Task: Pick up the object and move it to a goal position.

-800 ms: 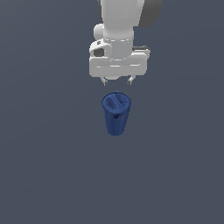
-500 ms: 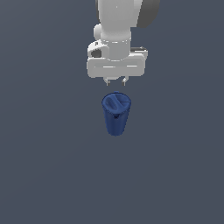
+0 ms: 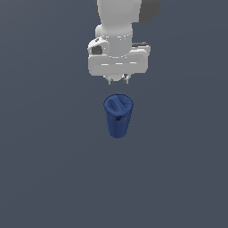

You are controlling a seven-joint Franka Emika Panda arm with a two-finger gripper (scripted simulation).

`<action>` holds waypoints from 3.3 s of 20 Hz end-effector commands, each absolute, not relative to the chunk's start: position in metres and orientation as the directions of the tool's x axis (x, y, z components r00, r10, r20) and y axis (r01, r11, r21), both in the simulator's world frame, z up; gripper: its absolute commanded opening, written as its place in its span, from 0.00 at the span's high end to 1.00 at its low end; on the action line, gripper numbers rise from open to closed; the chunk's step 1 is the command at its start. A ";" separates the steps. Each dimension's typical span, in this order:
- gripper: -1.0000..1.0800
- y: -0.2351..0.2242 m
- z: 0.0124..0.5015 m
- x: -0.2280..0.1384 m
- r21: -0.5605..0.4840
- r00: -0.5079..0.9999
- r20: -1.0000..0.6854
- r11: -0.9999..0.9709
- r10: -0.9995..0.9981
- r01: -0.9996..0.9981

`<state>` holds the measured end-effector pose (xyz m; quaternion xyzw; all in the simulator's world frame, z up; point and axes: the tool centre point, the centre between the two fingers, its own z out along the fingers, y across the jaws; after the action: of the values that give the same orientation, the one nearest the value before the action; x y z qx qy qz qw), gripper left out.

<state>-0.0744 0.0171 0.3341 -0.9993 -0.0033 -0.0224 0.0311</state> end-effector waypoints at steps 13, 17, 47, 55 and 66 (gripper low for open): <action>0.38 0.061 0.400 -0.106 -0.206 0.985 0.170 -0.978 -0.008 0.028; 0.38 0.077 0.417 -0.118 -0.234 0.977 0.214 -0.971 -0.012 0.039; 0.38 0.106 0.317 -0.148 -0.130 0.929 0.348 -0.988 -0.124 -0.084; 0.38 0.064 0.259 -0.149 -0.068 0.921 0.341 -0.982 -0.187 -0.175; 0.38 0.032 0.225 -0.154 -0.029 0.913 0.335 -0.972 -0.231 -0.235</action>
<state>-0.1533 0.0338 0.2275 -0.9783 0.1174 -0.1707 -0.0042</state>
